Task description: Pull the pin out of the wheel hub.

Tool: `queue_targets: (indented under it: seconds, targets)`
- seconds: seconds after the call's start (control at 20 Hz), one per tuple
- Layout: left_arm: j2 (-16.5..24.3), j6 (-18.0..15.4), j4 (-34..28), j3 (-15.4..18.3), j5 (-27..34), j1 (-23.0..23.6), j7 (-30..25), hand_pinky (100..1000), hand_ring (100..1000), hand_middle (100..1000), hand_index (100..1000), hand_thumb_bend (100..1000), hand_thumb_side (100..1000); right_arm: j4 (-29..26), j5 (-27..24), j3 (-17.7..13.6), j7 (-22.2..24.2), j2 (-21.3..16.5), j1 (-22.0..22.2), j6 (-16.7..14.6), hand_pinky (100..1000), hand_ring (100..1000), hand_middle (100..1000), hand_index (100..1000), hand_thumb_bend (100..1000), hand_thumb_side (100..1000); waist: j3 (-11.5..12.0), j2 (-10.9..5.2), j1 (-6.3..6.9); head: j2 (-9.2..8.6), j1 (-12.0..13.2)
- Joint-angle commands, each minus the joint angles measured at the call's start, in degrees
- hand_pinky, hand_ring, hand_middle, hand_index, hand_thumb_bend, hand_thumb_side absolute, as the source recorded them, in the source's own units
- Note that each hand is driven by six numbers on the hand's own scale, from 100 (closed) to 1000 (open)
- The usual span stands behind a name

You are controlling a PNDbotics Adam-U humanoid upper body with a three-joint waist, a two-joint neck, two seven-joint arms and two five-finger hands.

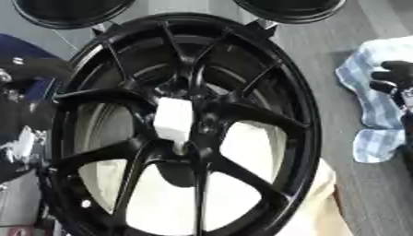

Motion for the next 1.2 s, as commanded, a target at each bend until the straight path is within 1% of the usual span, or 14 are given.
queue_targets:
  seconds: [0.05, 0.2, 0.4, 0.45, 0.6, 0.8, 0.9, 1.05, 1.2]
  targets:
    - [5.8, -2.9, -0.9, -3.2, -2.8, -0.5, -2.7, 821, 779, 649, 768, 100, 482, -0.7, 0.9, -0.4, -0.1, -1.7, 0.2, 0.0, 751, 731, 699, 574, 323, 453, 0.0, -1.39, -0.04, -0.85, -0.3]
    - [10.3, -5.6, -0.9, -4.9, -5.6, -0.4, -5.5, 827, 784, 663, 776, 100, 494, -0.7, 1.1, -0.3, -0.1, -1.8, 0.3, 0.0, 751, 731, 699, 574, 323, 454, 0.0, -1.41, 0.08, -1.03, -0.4]
    - [16.4, -9.3, -0.9, -5.3, -9.4, -1.1, -9.2, 831, 789, 676, 783, 100, 492, -0.7, 1.2, -0.1, 0.1, -1.9, 0.5, 0.0, 751, 731, 698, 573, 321, 455, 0.1, -1.41, 0.04, -1.15, -0.2]
    - [17.9, -9.8, -0.9, -5.3, -10.2, -1.5, -10.1, 832, 791, 678, 785, 100, 496, -0.7, 1.3, 0.0, 0.2, -2.0, 0.5, 0.0, 751, 731, 698, 573, 321, 455, 0.1, -1.42, 0.02, -1.15, -0.2]
    - [22.0, -9.6, -0.9, -5.8, -12.8, -3.2, -10.4, 836, 797, 688, 793, 100, 504, -0.7, 1.3, 0.2, 0.4, -2.1, 0.5, 0.1, 751, 731, 699, 573, 319, 456, 0.0, -1.49, 0.03, -1.21, 0.1]
    - [27.3, -8.6, -0.9, -6.7, -15.2, -5.7, -7.5, 838, 800, 692, 798, 100, 512, -0.7, 1.2, 0.4, 0.6, -2.2, 0.5, 0.2, 751, 730, 699, 573, 318, 457, -0.2, -1.67, 0.11, -1.23, 0.5]
    - [30.0, -8.2, -0.9, -6.3, -14.8, -6.9, -5.9, 838, 800, 692, 799, 100, 516, -0.7, 1.1, 0.5, 0.7, -2.3, 0.6, 0.3, 751, 730, 698, 573, 318, 457, -0.4, -1.79, 0.16, -1.37, 0.5]
    - [34.2, -8.4, -0.9, -5.2, -12.6, -7.1, -3.4, 838, 800, 692, 799, 100, 516, -0.7, 1.0, 0.6, 0.8, -2.2, 0.4, 0.3, 751, 730, 698, 573, 318, 457, -0.7, -1.77, 0.01, -1.48, 0.8]
    - [38.5, -8.2, -0.9, -4.0, -10.0, -9.2, -2.1, 839, 802, 692, 803, 100, 542, -0.7, 0.9, 0.7, 0.9, -2.6, 0.5, 0.5, 751, 730, 698, 572, 319, 457, -0.8, -1.97, 0.52, -1.42, 0.9]
